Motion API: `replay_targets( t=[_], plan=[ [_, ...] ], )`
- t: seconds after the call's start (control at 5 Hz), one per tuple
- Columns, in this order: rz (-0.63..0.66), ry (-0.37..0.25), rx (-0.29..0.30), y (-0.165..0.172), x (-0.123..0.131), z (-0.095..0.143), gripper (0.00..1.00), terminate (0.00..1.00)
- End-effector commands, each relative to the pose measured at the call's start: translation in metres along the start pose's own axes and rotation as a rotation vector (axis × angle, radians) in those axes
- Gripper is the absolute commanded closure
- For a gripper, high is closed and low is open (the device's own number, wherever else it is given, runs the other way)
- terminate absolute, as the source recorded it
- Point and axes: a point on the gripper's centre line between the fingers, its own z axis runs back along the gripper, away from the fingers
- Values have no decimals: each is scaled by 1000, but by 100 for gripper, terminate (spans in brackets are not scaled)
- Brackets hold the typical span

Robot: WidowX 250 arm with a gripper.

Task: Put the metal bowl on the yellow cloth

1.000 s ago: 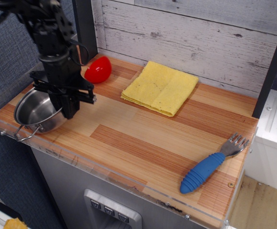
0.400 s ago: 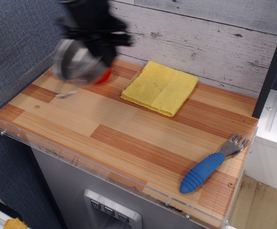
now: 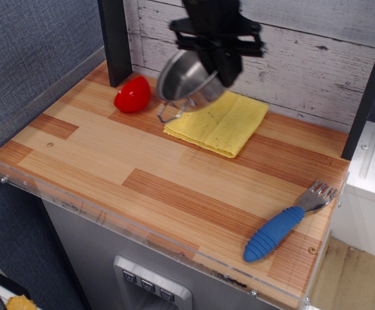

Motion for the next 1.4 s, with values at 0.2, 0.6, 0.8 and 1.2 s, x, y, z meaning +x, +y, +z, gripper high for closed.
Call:
replay_targets(
  t=[0.2,0.6,0.8,1.2],
  plan=[
    [-25,110,35,2,-6,-40,100,0],
    [-31,133,32,7,-9,-50,100,0],
    [-32,83,14,1,-6,-34,0,0],
    [104,-124,-78,5,-5,35,0,0]
  ],
)
